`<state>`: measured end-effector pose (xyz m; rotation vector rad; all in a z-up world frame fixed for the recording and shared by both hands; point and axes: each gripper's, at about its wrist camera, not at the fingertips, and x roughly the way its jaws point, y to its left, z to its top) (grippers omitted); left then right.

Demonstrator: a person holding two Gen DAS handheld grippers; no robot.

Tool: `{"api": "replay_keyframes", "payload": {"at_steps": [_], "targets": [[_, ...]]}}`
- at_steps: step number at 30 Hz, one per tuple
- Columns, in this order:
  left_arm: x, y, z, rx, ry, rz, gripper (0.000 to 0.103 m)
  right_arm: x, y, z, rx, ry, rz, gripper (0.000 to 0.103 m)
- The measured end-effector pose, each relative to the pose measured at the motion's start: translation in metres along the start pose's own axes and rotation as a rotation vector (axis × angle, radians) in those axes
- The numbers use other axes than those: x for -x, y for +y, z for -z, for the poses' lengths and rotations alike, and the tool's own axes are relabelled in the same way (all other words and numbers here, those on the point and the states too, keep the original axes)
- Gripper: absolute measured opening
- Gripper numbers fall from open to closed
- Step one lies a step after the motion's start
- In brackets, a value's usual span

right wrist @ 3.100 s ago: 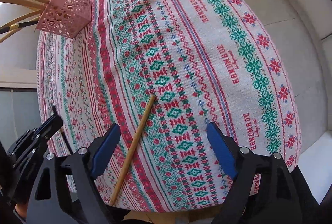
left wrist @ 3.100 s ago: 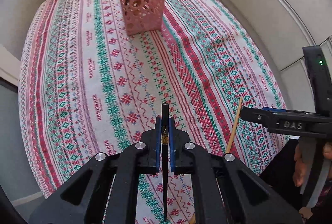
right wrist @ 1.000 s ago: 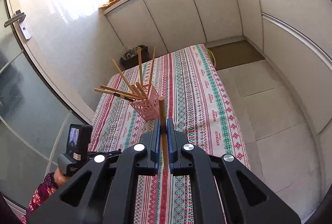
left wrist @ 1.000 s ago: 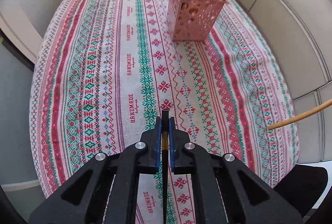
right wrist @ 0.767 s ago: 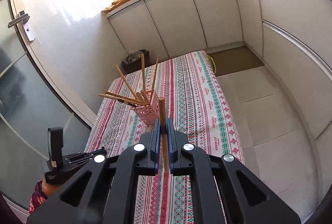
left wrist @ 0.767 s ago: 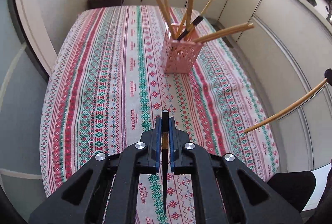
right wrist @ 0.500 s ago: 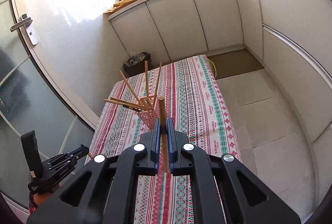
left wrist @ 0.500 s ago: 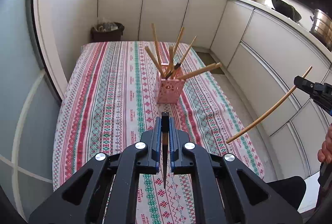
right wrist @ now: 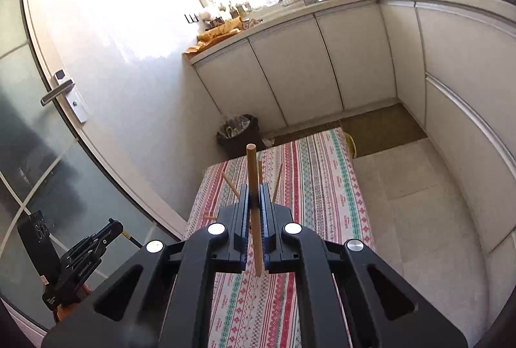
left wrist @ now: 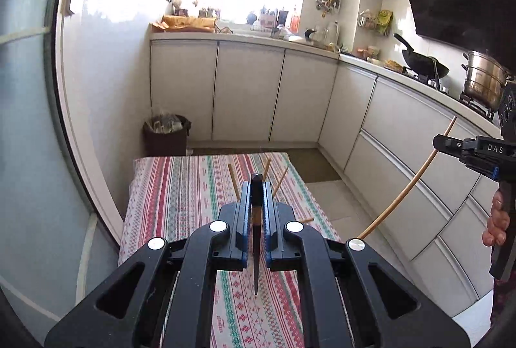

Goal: Organize utensils
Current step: 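Lower both chopsticks into the pink holder and open both tools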

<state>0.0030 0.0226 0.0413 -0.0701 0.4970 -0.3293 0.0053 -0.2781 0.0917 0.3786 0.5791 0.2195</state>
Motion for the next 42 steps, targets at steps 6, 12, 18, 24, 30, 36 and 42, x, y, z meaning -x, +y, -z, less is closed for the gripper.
{"api": "replay_keyframes", "payload": {"at_steps": [6, 12, 18, 24, 30, 36, 42], "targets": [[-0.015, -0.011, -0.047, -0.021, -0.088, 0.019, 0.006, -0.019, 0.021, -0.054, 0.061, -0.082, 0.010, 0.006], [-0.067, -0.012, -0.072, -0.020, -0.098, 0.040, 0.006, -0.089, 0.024, -0.075, 0.112, -0.054, 0.012, 0.006], [-0.137, -0.003, -0.069, 0.006, -0.058, 0.026, 0.006, -0.165, 0.018, -0.060, 0.161, 0.000, -0.007, 0.006], [-0.195, 0.006, -0.037, 0.027, 0.094, 0.018, 0.020, -0.217, 0.012, -0.041, 0.177, 0.053, -0.031, 0.006], [-0.142, 0.030, -0.054, 0.104, -0.034, 0.004, 0.049, -0.230, 0.021, -0.028, 0.215, 0.086, -0.021, 0.006], [-0.087, 0.037, -0.072, 0.114, -0.177, -0.026, 0.064, -0.233, 0.038, -0.022, 0.255, 0.106, -0.009, 0.006], [-0.081, 0.048, -0.069, 0.135, -0.159, -0.031, 0.064, -0.256, 0.044, 0.002, 0.265, 0.218, 0.005, 0.010]]}}
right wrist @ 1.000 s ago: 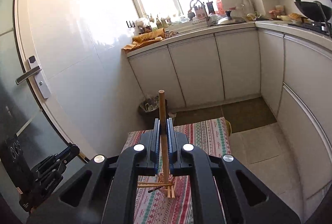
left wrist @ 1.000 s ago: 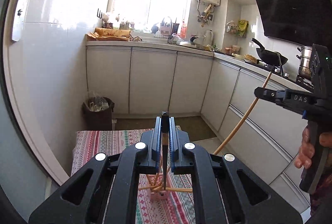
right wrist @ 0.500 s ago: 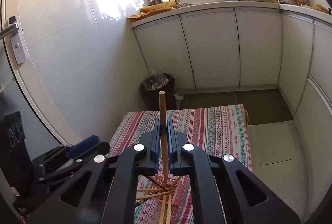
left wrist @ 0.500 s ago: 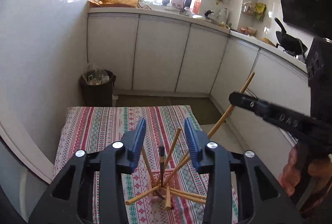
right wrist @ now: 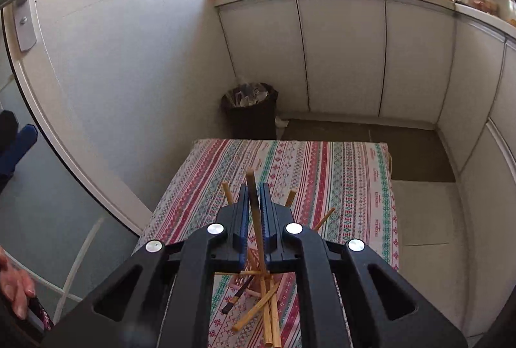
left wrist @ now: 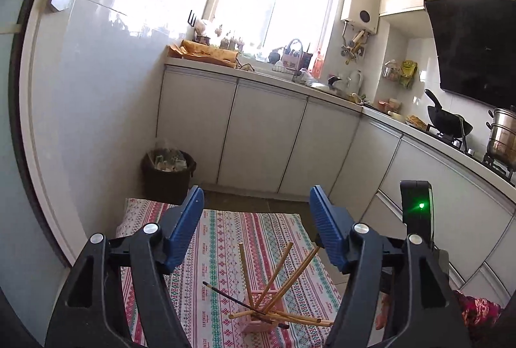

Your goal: Organize utensils

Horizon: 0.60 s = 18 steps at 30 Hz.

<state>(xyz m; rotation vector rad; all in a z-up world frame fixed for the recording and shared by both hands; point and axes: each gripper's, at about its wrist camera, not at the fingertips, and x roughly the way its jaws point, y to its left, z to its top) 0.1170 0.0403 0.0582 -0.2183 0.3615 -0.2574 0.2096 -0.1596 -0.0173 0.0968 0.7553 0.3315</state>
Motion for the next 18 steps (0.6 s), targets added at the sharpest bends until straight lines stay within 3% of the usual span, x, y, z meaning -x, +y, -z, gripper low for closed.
{"api": "replay_keyframes", "payload": {"at_steps": [8, 12, 15, 17, 18], "targets": [[0.004, 0.010, -0.004, 0.033, -0.001, -0.008, 0.065, 0.017, 0.002, -0.010, -0.015, -0.033, 0.006, 0.014], [0.008, 0.010, -0.005, 0.035, -0.004, -0.013, 0.070, 0.032, 0.000, -0.014, -0.033, -0.064, 0.003, 0.026], [0.013, 0.010, -0.005, 0.039, 0.002, -0.013, 0.073, 0.045, 0.001, -0.012, -0.051, -0.078, -0.004, 0.027], [0.018, 0.009, -0.004, 0.043, 0.014, -0.008, 0.077, 0.059, 0.001, -0.007, -0.071, -0.093, -0.014, 0.032], [0.022, 0.008, -0.003, 0.049, 0.017, -0.005, 0.083, 0.067, 0.002, -0.004, -0.081, -0.107, -0.017, 0.039]]}}
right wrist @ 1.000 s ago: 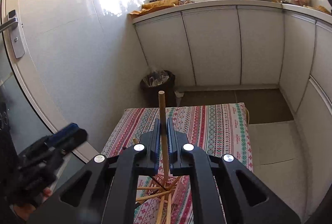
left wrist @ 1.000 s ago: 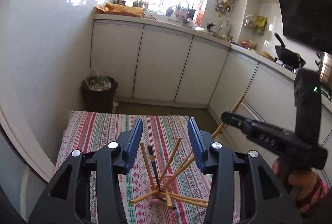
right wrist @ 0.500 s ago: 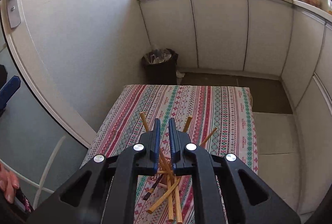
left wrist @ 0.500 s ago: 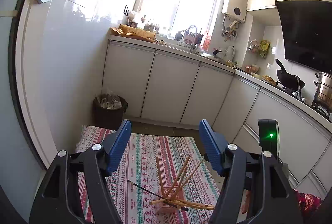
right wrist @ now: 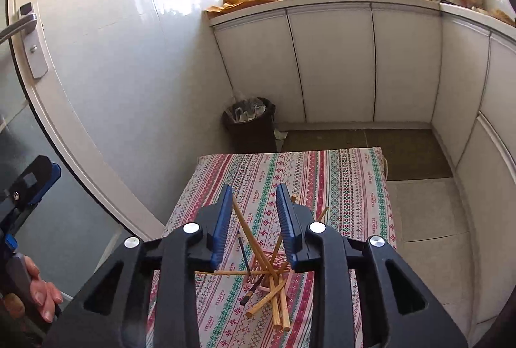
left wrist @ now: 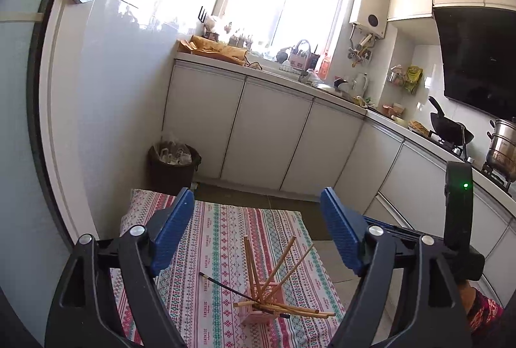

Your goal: Organize utensils

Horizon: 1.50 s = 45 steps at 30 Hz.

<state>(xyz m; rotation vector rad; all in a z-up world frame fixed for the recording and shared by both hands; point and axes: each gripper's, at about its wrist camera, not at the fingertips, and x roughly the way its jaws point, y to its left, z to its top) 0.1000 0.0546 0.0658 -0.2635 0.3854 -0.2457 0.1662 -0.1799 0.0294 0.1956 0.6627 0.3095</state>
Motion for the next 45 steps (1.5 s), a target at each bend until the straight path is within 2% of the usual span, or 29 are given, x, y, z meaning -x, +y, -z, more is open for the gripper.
{"api": "replay_keyframes", "payload": {"at_steps": [3, 7, 10, 12, 14, 17, 20, 21, 23, 29, 33, 35, 39, 45], "targets": [[0.012, -0.007, 0.009, 0.011, 0.008, 0.007, 0.095, 0.029, 0.002, 0.013, -0.034, -0.058, 0.019, 0.063], [0.023, -0.026, 0.032, -0.018, 0.058, -0.023, 0.096, 0.068, 0.004, 0.045, -0.094, -0.136, 0.078, 0.083], [0.026, -0.041, 0.055, -0.038, 0.105, -0.071, 0.096, 0.092, 0.007, 0.076, -0.098, -0.219, 0.238, 0.091], [0.035, -0.046, 0.071, -0.040, 0.073, -0.136, 0.096, 0.105, 0.010, 0.096, -0.082, -0.264, 0.352, 0.096], [0.044, -0.054, 0.086, -0.061, 0.027, -0.211, 0.096, 0.112, 0.010, 0.115, -0.073, -0.269, 0.430, 0.096], [0.056, -0.068, 0.113, -0.133, -0.012, -0.345, 0.096, 0.116, 0.002, 0.142, -0.092, -0.226, 0.483, 0.096], [0.062, -0.080, 0.140, -0.210, -0.034, -0.531, 0.096, 0.112, -0.010, 0.162, -0.106, -0.185, 0.513, 0.096], [0.064, -0.082, 0.146, -0.218, -0.033, -0.523, 0.096, 0.111, -0.014, 0.168, -0.112, -0.183, 0.524, 0.096], [0.067, -0.083, 0.152, -0.197, -0.005, -0.460, 0.096, 0.111, -0.021, 0.181, -0.129, -0.188, 0.554, 0.096], [0.072, -0.088, 0.161, -0.193, -0.011, -0.504, 0.096, 0.114, -0.036, 0.196, -0.187, -0.217, 0.627, 0.096], [0.069, -0.094, 0.165, -0.206, -0.013, -0.513, 0.096, 0.113, -0.033, 0.197, -0.188, -0.221, 0.632, 0.096], [0.066, -0.096, 0.166, -0.209, 0.005, -0.504, 0.096, 0.108, -0.032, 0.197, -0.181, -0.190, 0.614, 0.096], [0.062, -0.101, 0.169, -0.226, 0.022, -0.484, 0.096, 0.099, -0.029, 0.200, -0.157, -0.142, 0.641, 0.096], [0.055, -0.098, 0.173, -0.213, 0.060, -0.458, 0.096, 0.101, -0.027, 0.201, -0.172, -0.135, 0.634, 0.096]]}}
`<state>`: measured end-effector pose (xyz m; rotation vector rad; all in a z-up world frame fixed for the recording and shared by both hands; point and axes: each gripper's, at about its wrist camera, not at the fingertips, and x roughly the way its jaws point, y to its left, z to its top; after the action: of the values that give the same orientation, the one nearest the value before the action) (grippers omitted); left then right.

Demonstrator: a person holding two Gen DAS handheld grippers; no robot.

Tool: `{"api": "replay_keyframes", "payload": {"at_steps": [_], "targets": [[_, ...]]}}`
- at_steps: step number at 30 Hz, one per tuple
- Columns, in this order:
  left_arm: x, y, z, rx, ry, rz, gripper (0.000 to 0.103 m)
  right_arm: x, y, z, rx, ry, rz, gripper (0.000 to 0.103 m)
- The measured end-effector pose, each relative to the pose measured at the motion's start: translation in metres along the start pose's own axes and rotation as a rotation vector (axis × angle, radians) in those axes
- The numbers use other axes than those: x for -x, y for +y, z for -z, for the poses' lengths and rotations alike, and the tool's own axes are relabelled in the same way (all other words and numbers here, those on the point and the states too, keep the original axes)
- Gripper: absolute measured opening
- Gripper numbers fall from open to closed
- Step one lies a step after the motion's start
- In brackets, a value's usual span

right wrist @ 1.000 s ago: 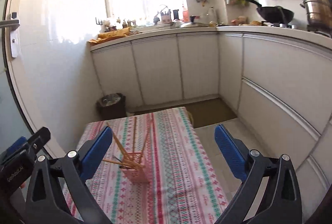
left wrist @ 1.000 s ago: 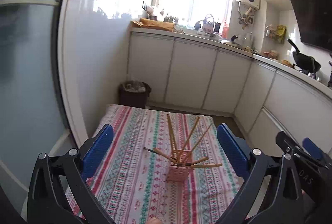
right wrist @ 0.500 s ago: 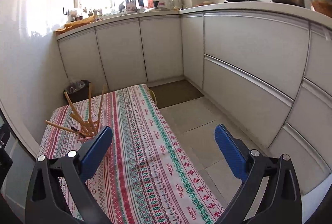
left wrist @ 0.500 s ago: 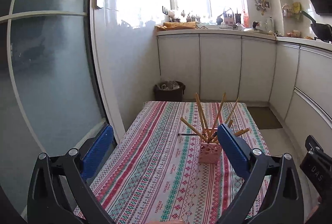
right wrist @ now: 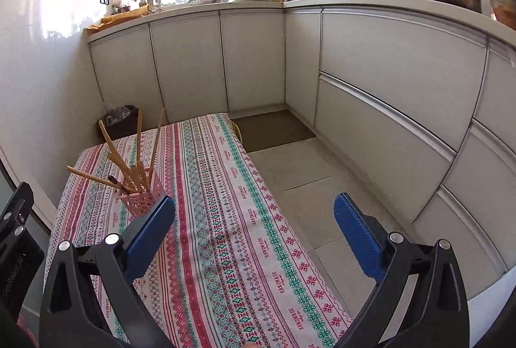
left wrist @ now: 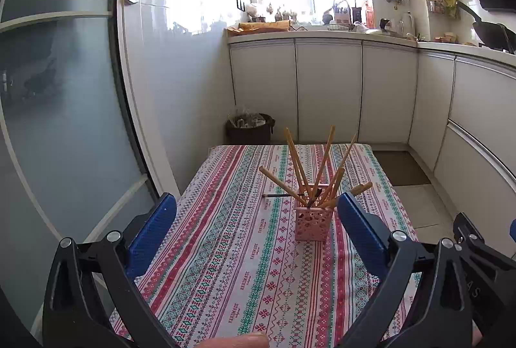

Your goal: Organize utensils

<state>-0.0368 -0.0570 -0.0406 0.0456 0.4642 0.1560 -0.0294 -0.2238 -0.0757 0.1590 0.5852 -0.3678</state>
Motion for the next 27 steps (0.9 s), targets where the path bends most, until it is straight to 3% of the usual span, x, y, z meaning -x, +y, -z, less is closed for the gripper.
{"api": "replay_keyframes", "payload": {"at_steps": [27], "targets": [[-0.0075, -0.0001, 0.0026, 0.006, 0.027, 0.013, 0.096, -0.0062, 0.0004, 0.0036, -0.015, 0.032, -0.020, 0.096]]}}
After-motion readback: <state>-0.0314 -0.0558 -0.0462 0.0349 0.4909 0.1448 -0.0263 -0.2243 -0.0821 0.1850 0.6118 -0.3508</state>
